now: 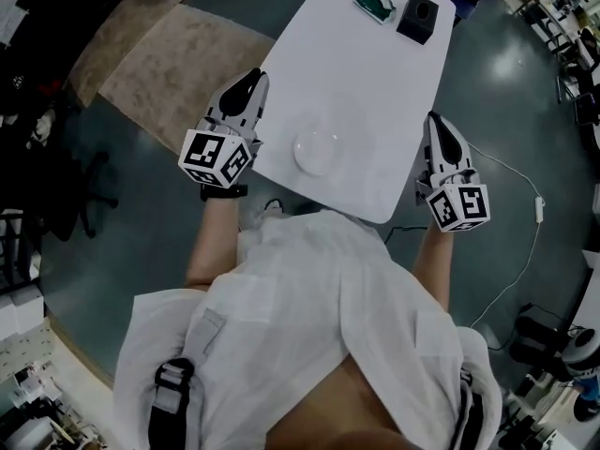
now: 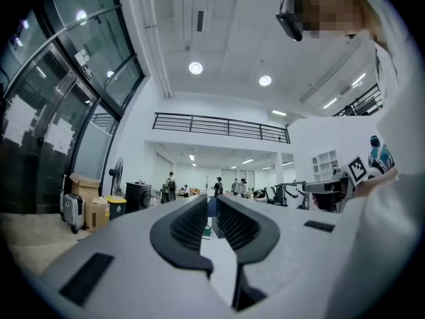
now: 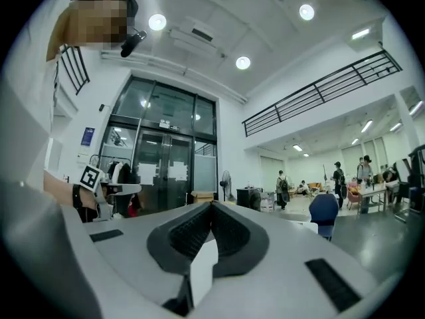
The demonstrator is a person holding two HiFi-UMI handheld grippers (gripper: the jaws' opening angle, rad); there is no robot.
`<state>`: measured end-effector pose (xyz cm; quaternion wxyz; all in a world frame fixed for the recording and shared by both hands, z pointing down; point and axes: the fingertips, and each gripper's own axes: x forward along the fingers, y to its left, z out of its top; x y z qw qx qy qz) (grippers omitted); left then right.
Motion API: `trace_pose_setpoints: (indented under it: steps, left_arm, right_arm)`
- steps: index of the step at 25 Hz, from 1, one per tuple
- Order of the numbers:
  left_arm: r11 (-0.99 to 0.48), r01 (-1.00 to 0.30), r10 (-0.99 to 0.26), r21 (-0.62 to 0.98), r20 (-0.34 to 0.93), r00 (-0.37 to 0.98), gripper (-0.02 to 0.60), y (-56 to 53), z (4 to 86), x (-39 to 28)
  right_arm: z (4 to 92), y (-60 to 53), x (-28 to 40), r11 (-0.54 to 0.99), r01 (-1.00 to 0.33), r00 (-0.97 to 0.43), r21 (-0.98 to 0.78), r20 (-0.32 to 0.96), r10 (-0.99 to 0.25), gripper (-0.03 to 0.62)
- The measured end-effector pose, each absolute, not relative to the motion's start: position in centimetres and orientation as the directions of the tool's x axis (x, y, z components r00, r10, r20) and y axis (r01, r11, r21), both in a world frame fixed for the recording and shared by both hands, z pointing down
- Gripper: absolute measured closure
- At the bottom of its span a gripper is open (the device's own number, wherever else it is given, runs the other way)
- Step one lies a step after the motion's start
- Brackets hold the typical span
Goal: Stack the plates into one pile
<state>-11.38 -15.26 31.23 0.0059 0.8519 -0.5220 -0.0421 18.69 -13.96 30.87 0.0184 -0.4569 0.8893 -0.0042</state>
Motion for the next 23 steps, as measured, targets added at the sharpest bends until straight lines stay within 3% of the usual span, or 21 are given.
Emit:
trace_pose_setpoints:
  steps: [23]
  left_arm:
    - [-0.497, -0.864, -0.866, 0.079, -0.111, 0.488, 0.532, -14.3, 29.6, -11.1]
  right_arm:
    - [29.5, -12.9, 16.4, 0.621, -0.784, -0.621, 0.01, -0.053, -0.782, 0.568]
